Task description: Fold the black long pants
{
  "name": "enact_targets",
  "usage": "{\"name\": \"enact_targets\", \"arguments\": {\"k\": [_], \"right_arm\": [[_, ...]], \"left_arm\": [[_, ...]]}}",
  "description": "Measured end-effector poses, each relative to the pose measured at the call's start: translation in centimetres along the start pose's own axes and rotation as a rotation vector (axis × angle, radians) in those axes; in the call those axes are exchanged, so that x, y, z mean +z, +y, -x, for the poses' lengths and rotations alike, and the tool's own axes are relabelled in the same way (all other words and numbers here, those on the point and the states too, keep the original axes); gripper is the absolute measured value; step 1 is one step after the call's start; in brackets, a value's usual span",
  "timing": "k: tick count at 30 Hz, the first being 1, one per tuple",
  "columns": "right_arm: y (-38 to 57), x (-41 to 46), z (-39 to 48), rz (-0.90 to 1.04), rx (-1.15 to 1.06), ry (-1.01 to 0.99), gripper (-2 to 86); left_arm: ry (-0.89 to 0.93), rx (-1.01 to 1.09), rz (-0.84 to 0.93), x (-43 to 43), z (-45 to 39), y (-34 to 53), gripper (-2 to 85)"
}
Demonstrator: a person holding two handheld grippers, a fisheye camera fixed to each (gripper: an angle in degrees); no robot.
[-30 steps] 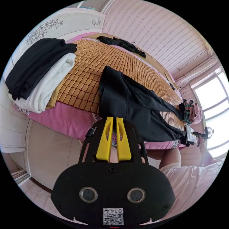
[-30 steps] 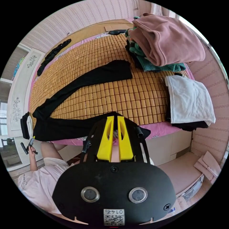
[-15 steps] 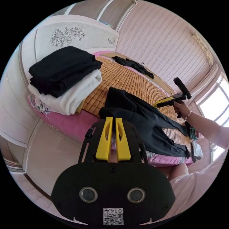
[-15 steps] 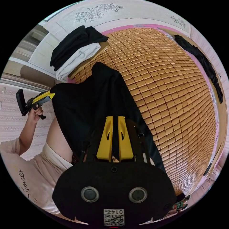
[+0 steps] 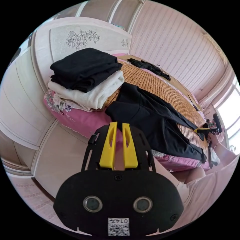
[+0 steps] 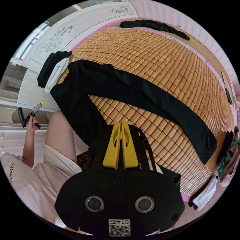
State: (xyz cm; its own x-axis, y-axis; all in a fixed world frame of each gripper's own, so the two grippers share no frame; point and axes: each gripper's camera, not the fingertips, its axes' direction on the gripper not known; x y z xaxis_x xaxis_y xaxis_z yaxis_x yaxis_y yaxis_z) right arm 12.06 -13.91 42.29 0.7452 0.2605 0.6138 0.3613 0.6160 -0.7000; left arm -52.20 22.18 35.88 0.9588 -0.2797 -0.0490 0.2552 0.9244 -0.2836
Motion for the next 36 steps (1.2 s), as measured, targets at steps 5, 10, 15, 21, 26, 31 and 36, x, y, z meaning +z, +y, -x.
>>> {"name": "enact_targets", "arguments": {"k": [5, 10, 15, 21, 26, 31, 36], "right_arm": [[11.5, -1.4, -8.0, -0.076, 0.328, 0.062, 1.1], [17.1, -2.0, -12.9, -0.264, 0.540, 0.064, 6.5], [20.0, -2.5, -17.5, -0.474, 0.644, 0.026, 7.3], [20.4, -4.0, -23.9, -0.658, 0.684, -0.003, 7.9], [19.1, -6.1, -29.0, -0.665, 0.616, -0.016, 8.8], [21.3, -7.9, -31.6, -0.831, 0.618, -0.005, 9.7], [21.5, -9.7, -35.2, -0.731, 0.619, -0.038, 11.2]], "left_arm": [[0.153, 0.288, -0.013, 0.3, -9.1, -0.5, 2.1], [0.283, 0.556, 0.073, 3.9, -20.8, -1.8, 2.5], [0.329, 0.901, 0.119, 8.1, -35.5, -2.7, 4.0], [0.435, 1.258, 0.155, 15.0, -56.0, -2.6, 5.5], [0.457, 1.405, 0.185, 22.4, -72.8, -1.1, 5.8], [0.465, 1.456, 0.227, 28.6, -83.2, 0.2, 8.0], [0.366, 1.429, 0.395, 35.8, -89.4, 1.4, 7.5]]}}
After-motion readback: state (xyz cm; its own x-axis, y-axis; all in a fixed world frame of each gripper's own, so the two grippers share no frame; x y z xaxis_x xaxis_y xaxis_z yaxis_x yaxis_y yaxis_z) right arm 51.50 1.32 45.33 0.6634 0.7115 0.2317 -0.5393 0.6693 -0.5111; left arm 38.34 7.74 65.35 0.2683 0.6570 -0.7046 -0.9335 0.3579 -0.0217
